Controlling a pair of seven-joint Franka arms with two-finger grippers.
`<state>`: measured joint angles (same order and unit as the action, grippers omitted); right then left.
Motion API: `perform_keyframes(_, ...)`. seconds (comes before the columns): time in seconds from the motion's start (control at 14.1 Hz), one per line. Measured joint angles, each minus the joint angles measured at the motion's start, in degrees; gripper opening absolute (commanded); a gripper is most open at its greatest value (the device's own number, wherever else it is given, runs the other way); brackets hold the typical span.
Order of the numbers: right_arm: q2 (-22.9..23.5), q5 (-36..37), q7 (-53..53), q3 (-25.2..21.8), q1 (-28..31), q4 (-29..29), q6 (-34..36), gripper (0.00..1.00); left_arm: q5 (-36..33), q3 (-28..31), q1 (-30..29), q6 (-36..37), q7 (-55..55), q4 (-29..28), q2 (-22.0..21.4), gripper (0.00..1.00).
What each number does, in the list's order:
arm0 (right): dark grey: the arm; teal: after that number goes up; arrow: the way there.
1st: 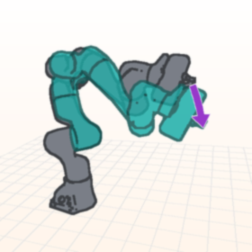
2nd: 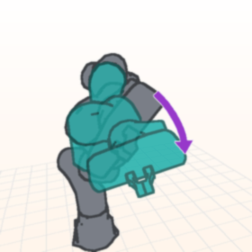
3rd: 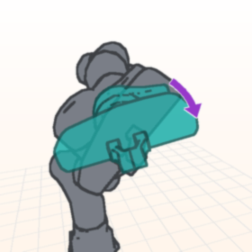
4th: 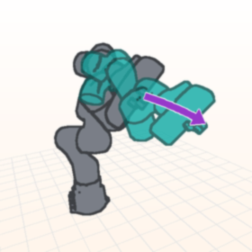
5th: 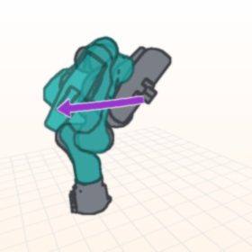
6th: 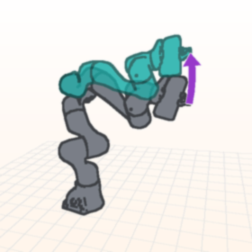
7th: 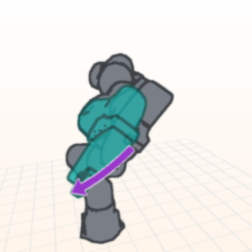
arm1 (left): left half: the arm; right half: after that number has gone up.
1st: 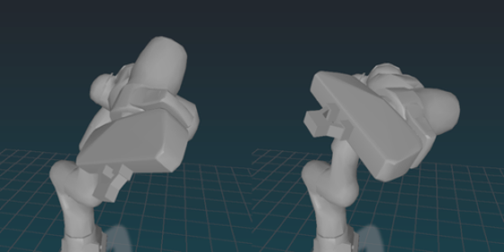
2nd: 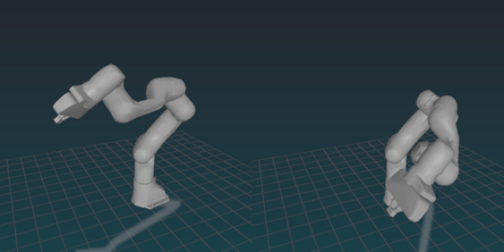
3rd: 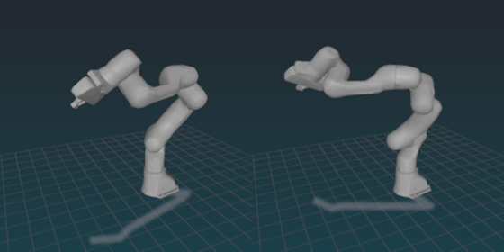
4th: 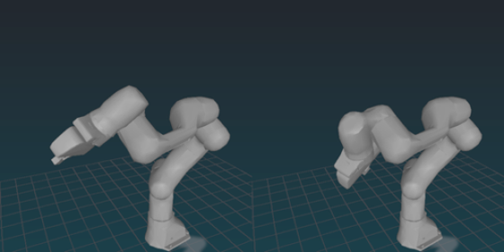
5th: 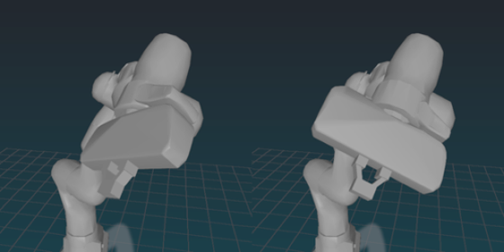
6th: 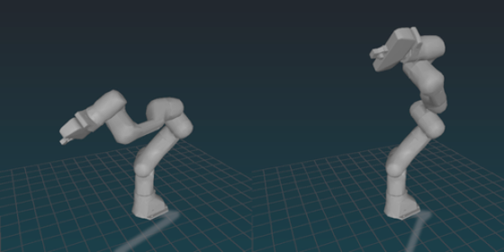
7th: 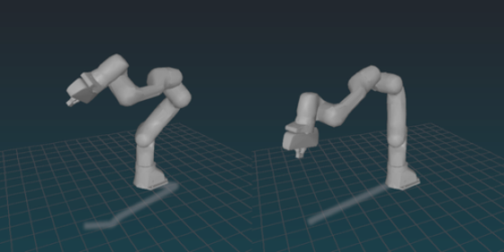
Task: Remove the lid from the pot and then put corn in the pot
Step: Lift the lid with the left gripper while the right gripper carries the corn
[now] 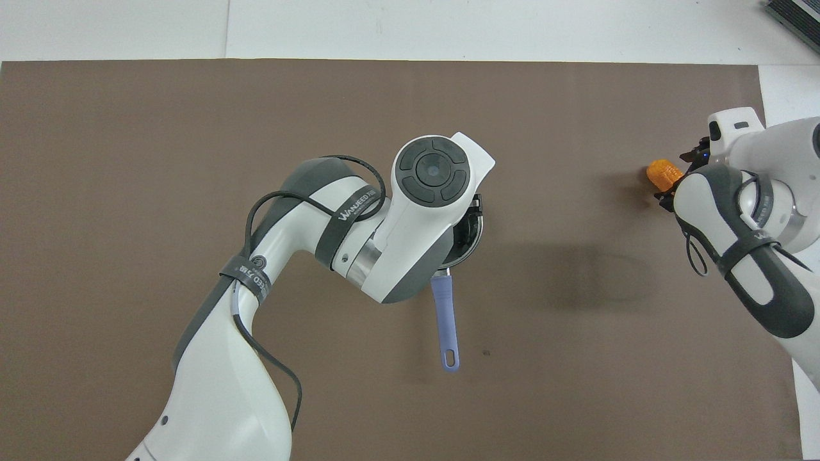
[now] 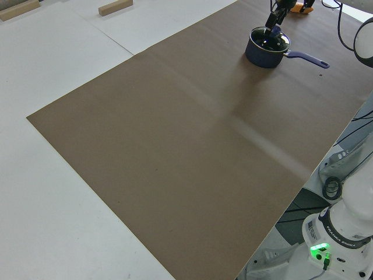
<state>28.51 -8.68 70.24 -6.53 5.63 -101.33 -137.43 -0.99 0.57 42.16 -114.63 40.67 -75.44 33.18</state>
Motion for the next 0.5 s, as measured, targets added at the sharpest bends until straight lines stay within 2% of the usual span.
perform_keyframes(0.07,0.0,0.0,0.0,-0.1,0.1,0.1,0.0,0.61,-0.5,0.0,0.2,0.0,0.0,0.0,0.2,1.0)
perform_keyframes(0.14,0.0,0.0,0.0,-0.1,0.1,0.1,0.0,0.38,-0.8,0.0,0.4,0.0,0.0,0.0,0.4,0.87)
perform_keyframes(0.21,0.0,0.0,0.0,-0.1,0.1,0.1,0.0,0.15,-1.0,0.0,0.5,0.0,0.0,0.0,0.5,0.66)
perform_keyframes(0.28,0.0,0.0,0.0,-0.1,0.1,0.1,0.0,0.0,-1.0,0.0,0.5,0.0,0.0,0.0,0.5,0.35)
perform_keyframes(0.36,0.0,-0.1,-0.3,-0.1,0.1,0.1,0.0,0.0,-1.0,-0.1,0.6,0.0,0.0,0.1,0.5,0.15)
perform_keyframes(0.43,0.0,-0.2,-1.4,-0.1,0.1,0.1,0.0,0.0,-1.1,0.0,0.7,0.1,0.0,0.2,0.5,0.03)
perform_keyframes(0.5,0.0,-0.2,-3.6,-0.1,0.1,0.1,0.0,0.0,-1.1,0.0,0.8,0.3,0.0,0.2,0.5,0.0)
